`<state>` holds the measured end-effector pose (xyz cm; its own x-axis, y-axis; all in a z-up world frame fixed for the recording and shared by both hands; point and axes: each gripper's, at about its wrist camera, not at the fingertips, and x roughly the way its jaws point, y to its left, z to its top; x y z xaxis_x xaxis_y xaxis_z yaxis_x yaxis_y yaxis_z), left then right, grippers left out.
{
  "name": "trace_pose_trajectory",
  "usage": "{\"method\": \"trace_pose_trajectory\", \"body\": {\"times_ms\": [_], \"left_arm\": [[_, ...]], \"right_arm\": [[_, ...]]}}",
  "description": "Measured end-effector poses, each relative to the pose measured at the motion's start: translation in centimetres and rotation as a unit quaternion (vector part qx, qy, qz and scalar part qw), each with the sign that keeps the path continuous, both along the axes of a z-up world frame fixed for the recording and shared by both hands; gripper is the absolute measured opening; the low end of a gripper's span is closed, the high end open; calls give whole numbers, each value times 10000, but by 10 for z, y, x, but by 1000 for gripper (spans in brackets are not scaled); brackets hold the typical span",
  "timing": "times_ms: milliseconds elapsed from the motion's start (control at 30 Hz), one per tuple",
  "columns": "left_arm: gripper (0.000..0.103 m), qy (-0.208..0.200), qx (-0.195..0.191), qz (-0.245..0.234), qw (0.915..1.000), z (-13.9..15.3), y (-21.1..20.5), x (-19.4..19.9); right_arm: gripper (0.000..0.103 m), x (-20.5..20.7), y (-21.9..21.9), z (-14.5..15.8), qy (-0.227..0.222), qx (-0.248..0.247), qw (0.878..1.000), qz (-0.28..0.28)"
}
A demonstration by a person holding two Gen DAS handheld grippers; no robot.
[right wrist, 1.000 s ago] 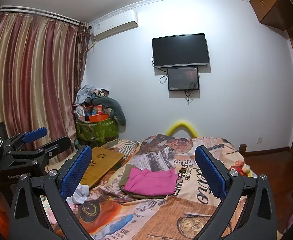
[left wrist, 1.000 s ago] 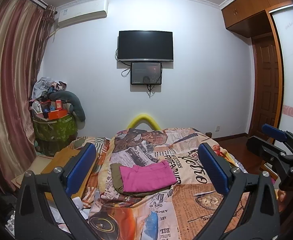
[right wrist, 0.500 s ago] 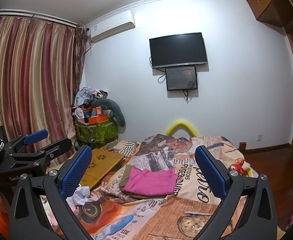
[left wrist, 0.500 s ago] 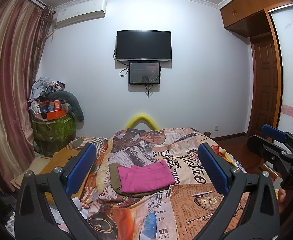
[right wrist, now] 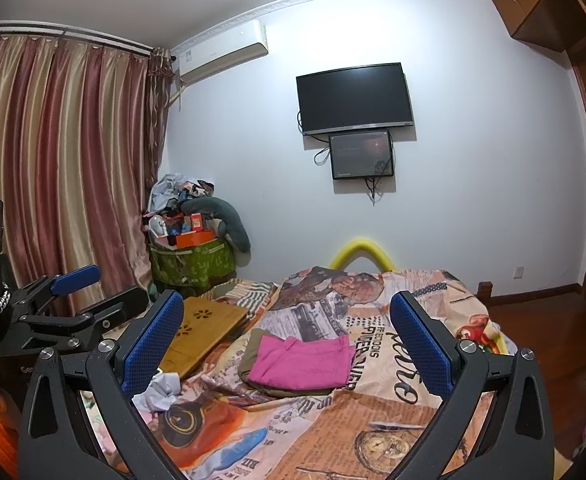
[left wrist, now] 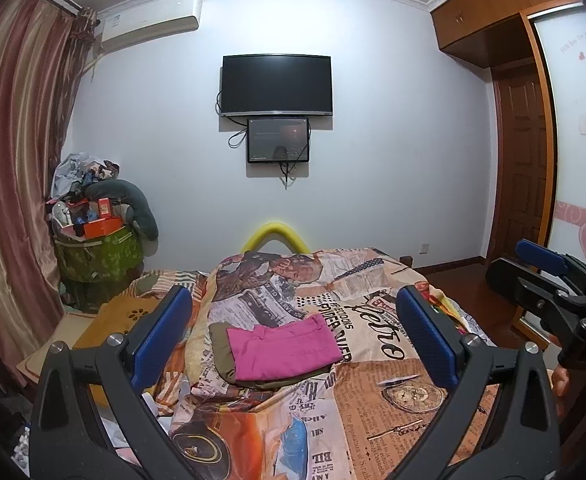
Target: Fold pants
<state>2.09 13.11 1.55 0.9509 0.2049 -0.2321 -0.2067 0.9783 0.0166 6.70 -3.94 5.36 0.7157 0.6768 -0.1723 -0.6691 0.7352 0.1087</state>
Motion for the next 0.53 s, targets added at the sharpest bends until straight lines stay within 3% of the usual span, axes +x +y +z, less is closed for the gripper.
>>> {"method": "trace_pose_trajectory", "body": {"times_ms": [533], "left_arm": [[103,58,-86,-67,9999,-2,1,5]], "right_arm": [[102,0,1,-1,59,-6,10000,-31]]}}
